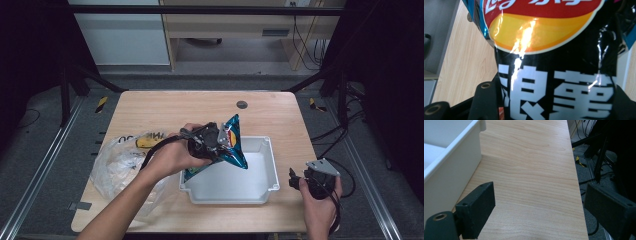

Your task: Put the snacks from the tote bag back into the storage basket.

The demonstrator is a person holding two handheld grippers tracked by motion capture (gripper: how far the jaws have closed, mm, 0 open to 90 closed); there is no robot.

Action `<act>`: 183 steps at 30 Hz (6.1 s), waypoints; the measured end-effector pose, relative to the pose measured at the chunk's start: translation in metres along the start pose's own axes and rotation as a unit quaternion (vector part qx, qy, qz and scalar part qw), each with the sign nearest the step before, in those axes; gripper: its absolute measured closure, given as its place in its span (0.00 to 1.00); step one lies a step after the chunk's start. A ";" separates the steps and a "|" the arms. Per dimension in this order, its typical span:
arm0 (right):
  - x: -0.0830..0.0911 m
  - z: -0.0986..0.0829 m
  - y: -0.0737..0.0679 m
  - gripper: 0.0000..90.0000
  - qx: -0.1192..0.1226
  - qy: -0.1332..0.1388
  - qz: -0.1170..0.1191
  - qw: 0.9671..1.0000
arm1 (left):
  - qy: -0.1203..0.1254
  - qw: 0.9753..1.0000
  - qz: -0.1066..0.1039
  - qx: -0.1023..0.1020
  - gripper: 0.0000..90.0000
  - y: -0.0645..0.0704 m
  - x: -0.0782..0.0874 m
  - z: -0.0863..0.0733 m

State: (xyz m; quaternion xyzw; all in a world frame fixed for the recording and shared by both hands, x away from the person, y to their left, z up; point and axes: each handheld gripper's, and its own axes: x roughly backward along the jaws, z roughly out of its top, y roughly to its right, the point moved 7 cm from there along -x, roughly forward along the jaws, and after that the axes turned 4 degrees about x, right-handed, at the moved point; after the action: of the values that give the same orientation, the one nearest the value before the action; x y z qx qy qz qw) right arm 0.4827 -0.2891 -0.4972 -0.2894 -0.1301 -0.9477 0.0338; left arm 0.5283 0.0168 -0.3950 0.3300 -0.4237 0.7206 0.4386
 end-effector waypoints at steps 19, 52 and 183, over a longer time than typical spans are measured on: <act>0.000 0.000 0.001 0.10 0.002 0.002 -0.006 1.000 | 0.006 1.000 -0.018 -0.024 0.48 0.012 -0.016 0.010; 0.000 0.000 0.002 0.10 0.000 0.007 -0.009 1.000 | -0.005 0.999 -0.030 -0.042 0.48 0.021 -0.044 0.015; -0.002 -0.001 -0.001 0.09 0.009 -0.004 -0.009 1.000 | -0.006 0.998 -0.063 -0.014 0.22 0.035 -0.091 -0.009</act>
State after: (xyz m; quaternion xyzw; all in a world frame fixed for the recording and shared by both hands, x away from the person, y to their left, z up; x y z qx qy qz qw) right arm 0.4839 -0.2890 -0.4998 -0.2915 -0.1411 -0.9457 0.0269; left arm 0.5312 -0.0163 -0.4869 0.3545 -0.4145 0.6835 0.4850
